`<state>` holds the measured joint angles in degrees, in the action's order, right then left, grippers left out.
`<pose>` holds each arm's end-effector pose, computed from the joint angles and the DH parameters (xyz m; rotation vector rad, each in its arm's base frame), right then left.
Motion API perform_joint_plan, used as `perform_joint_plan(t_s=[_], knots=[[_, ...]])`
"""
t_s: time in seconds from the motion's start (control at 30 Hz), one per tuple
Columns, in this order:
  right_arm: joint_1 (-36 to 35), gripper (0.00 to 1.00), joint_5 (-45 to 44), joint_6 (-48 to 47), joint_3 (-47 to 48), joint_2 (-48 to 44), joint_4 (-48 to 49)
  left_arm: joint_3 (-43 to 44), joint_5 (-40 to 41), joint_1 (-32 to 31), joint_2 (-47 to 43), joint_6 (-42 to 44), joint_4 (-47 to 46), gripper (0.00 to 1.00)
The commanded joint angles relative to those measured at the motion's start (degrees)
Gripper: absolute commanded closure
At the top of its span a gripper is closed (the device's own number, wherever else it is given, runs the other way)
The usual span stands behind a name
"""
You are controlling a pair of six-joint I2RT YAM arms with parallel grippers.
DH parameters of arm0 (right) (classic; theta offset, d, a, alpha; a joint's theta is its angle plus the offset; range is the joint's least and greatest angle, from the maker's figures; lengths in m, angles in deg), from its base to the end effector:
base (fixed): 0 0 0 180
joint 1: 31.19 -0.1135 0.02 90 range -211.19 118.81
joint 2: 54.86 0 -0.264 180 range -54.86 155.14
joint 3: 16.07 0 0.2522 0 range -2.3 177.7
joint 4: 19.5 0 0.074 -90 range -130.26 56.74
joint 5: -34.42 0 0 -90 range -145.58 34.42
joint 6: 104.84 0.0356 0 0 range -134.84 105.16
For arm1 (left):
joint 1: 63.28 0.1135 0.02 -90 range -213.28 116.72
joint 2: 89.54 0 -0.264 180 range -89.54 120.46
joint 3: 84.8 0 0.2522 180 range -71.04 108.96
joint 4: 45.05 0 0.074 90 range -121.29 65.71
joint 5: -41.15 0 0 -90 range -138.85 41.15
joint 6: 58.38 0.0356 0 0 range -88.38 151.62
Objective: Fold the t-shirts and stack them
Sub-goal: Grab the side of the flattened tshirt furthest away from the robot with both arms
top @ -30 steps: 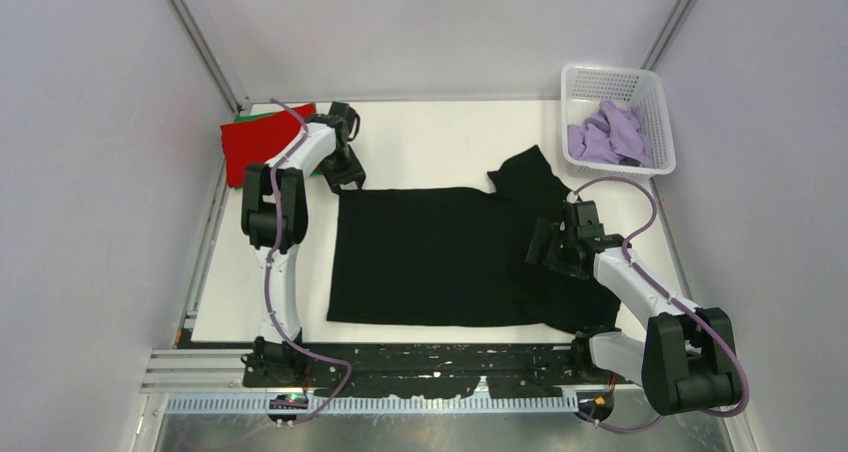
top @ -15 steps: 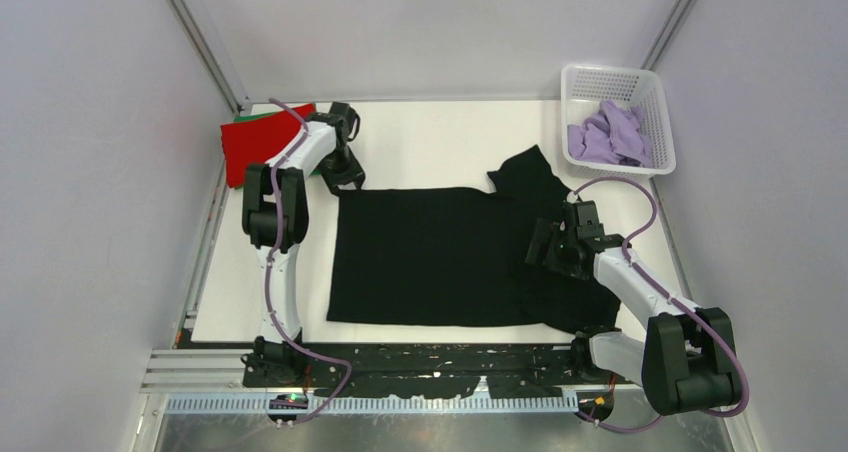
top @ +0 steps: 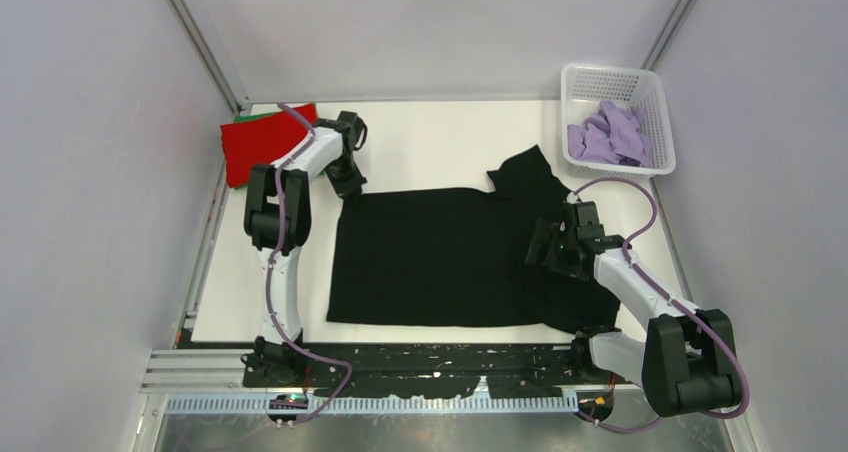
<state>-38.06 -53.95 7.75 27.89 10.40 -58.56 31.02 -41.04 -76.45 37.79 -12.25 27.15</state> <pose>0.1971 0.0248 0.1664 0.3512 2.6168 0.2139 0.4287 -0.0954 0.1645 -0.7992 2.8694 0.1005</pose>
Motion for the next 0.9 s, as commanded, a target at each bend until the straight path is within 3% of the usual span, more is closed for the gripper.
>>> perform_joint_plan(t_s=[0.0, 0.23, 0.63, 0.87], knots=[[0.4, 0.04, 0.5, -0.6, -0.6, -1.6, 0.2, -1.6, 0.1, 0.1, -2.0, 0.2, -1.6, 1.00], [0.4, 0.04, 0.8, -1.2, -0.5, -3.1, 0.8, -3.5, 1.1, -0.8, -3.6, 3.1, -4.7, 1.00], [0.3, 0.04, -5.0, -2.1, 4.4, -9.6, 0.7, -21.4, 3.2, -2.7, -16.3, 4.8, -22.1, 1.00], [0.3, 0.04, -7.3, -1.4, 15.2, -0.1, 1.0, -23.3, 2.9, -2.9, -17.9, 5.0, -27.0, 1.00]])
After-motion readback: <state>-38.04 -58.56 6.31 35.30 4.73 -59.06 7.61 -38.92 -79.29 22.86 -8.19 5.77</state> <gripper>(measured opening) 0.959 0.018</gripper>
